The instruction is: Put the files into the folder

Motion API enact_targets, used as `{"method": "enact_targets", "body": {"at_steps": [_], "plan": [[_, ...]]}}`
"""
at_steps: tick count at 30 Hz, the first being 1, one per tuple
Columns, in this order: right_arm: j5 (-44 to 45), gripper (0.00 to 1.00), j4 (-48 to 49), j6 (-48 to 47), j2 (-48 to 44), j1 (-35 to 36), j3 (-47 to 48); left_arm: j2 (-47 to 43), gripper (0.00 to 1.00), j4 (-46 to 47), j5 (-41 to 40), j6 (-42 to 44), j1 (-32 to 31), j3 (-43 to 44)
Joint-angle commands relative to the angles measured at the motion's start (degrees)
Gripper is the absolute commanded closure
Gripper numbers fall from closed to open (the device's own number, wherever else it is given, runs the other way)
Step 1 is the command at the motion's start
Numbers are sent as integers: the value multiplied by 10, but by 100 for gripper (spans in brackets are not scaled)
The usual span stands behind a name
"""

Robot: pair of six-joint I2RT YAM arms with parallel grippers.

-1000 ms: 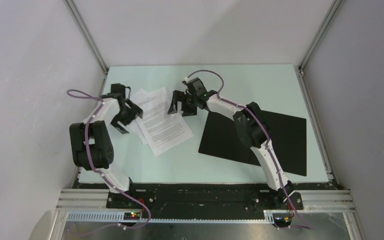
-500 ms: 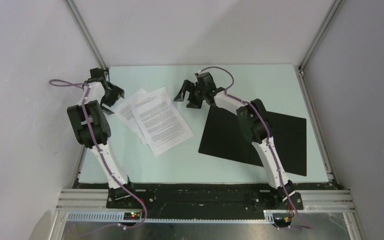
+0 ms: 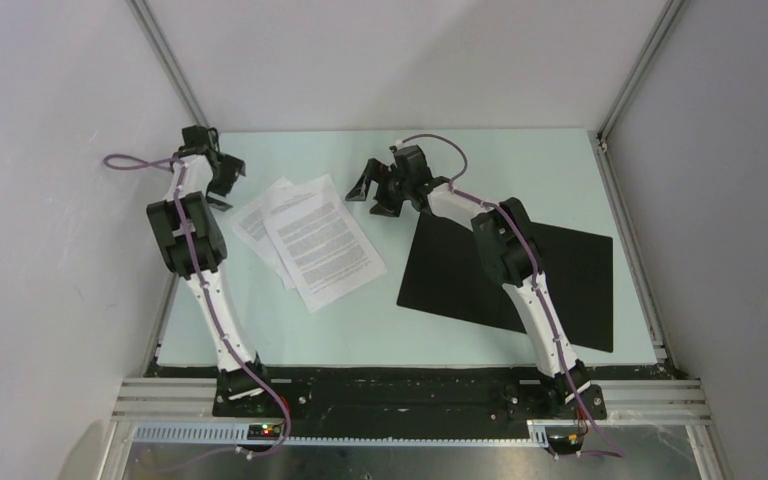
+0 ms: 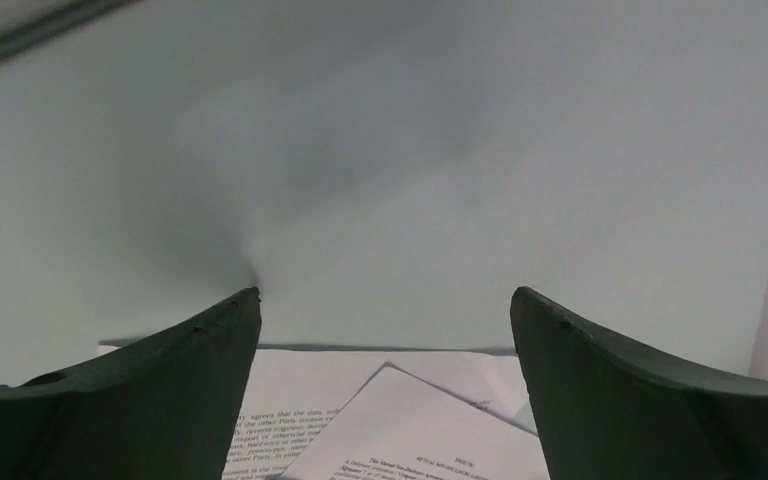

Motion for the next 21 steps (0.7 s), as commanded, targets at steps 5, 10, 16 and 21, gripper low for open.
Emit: {"method": "enact_targets", "body": {"at_steps": [5,10,16,21], "plan": [[-6,1,10,-13,-3,-5,-26,22,0,-8,47,-118,-6,-29],[-6,0,9,-18,-13,-5,-39,4,0,-13,48,-128,-29,-68],[-3,1,11,-21,-24,-5,-60,-10,0,-26,52,-119,-54,-95],[5,1,-6,-30,-30,-5,-68,-30,0,-34,46,-98,-84,-121]]}}
